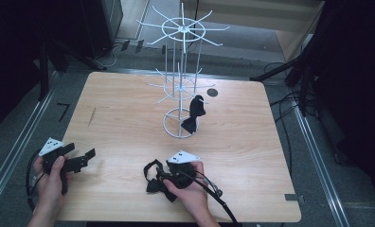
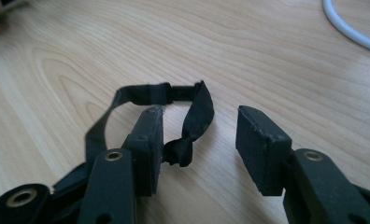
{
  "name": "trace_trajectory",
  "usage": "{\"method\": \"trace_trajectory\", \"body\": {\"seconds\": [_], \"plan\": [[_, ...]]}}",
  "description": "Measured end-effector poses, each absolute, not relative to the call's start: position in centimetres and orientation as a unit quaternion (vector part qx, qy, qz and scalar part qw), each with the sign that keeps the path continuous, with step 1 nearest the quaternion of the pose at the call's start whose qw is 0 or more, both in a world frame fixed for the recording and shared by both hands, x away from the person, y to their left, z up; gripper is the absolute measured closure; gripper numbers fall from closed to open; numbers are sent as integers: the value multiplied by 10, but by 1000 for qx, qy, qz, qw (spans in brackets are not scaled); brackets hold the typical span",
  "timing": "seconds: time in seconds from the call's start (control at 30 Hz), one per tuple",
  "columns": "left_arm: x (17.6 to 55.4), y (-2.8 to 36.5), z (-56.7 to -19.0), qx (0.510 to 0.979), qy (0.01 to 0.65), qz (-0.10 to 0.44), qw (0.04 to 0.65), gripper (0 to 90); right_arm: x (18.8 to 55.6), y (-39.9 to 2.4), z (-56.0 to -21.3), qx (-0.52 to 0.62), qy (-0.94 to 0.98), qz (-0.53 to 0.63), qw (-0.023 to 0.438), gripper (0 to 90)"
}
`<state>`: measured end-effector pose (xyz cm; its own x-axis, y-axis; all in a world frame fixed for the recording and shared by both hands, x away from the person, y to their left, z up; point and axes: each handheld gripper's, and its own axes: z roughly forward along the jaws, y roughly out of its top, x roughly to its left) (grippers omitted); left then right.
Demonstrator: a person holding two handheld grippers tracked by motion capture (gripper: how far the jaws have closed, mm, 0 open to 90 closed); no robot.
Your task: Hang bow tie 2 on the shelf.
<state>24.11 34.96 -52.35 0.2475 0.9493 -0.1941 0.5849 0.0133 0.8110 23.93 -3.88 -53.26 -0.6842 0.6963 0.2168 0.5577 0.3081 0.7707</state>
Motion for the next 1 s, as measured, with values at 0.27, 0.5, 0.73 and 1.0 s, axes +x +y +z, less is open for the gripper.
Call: {"method": "trace_trajectory", "body": {"seconds": [0.27,0.5,0.73,1.0], "plan": [[241,350,-523,668,574,216,421,77,240,-40,-539,392,812,425,84,656],[241,350,-524,668,574,217,421,77,238,-41,-540,376,821,415,113,780],[241,350,-523,668,574,216,421,77,238,-43,-539,375,822,415,108,800],[241,350,-524,667,574,216,422,77,235,-46,-537,372,818,425,109,805]]}}
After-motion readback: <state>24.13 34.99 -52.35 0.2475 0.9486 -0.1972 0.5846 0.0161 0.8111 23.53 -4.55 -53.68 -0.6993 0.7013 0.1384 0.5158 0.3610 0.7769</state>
